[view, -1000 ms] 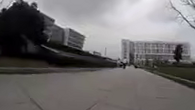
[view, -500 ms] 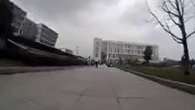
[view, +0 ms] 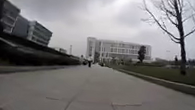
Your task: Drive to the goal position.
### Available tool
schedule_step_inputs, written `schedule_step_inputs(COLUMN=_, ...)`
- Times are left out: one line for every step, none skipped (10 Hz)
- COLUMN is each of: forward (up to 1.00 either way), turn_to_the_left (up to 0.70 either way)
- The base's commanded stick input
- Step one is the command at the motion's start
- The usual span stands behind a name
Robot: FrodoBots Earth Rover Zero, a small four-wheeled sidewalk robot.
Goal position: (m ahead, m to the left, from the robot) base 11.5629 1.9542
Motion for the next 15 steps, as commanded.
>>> schedule_step_inputs(forward=0.7, turn_to_the_left=0.0)
schedule_step_inputs(forward=0.7, turn_to_the_left=0.0)
schedule_step_inputs(forward=0.7, turn_to_the_left=0.0)
schedule_step_inputs(forward=0.7, turn_to_the_left=0.0)
schedule_step_inputs(forward=0.7, turn_to_the_left=0.0)
schedule_step_inputs(forward=0.7, turn_to_the_left=0.0)
schedule_step_inputs(forward=0.7, turn_to_the_left=0.0)
schedule_step_inputs(forward=0.7, turn_to_the_left=0.0)
schedule_step_inputs(forward=0.7, turn_to_the_left=0.0)
schedule_step_inputs(forward=0.7, turn_to_the_left=0.0)
schedule_step_inputs(forward=0.7, turn_to_the_left=0.0)
schedule_step_inputs(forward=0.7, turn_to_the_left=0.0)
schedule_step_inputs(forward=0.7, turn_to_the_left=0.0)
schedule_step_inputs(forward=0.7, turn_to_the_left=0.0)
schedule_step_inputs(forward=0.7, turn_to_the_left=0.0)
